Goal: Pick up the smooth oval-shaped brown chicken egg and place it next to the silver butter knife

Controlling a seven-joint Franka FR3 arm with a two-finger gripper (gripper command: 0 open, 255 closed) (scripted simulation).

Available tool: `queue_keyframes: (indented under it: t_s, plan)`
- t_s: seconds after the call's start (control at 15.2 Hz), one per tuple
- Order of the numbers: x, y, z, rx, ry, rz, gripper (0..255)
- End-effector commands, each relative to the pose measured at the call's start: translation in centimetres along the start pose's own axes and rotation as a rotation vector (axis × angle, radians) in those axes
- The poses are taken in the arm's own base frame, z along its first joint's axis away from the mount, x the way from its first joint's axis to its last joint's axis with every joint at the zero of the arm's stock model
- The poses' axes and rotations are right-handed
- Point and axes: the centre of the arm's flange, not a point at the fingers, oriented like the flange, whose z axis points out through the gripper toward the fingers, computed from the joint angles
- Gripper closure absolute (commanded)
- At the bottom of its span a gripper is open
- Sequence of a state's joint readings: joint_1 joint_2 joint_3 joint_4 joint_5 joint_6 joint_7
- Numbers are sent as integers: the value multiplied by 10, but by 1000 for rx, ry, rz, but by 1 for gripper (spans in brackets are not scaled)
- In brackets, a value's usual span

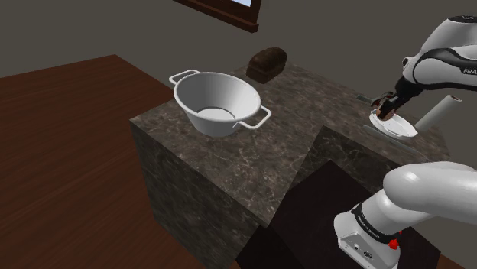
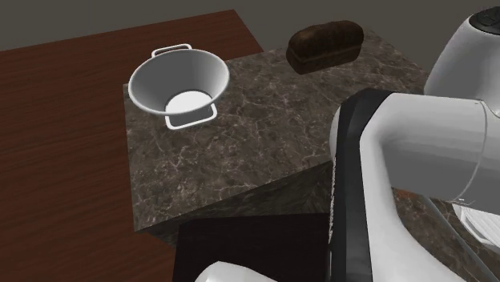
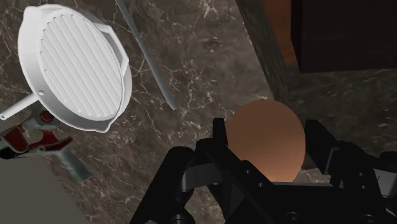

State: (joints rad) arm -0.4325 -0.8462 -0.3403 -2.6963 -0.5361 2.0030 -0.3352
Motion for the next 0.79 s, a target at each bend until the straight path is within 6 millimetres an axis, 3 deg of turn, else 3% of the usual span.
queue_keyframes:
  t_s: [0.0, 0.53, 0.73]
  plan:
    - [-20, 19, 5, 0, 0, -2, 255]
    - [-93, 93, 24, 0, 0, -2, 255]
    - [-97, 95, 36, 0, 0, -2, 255]
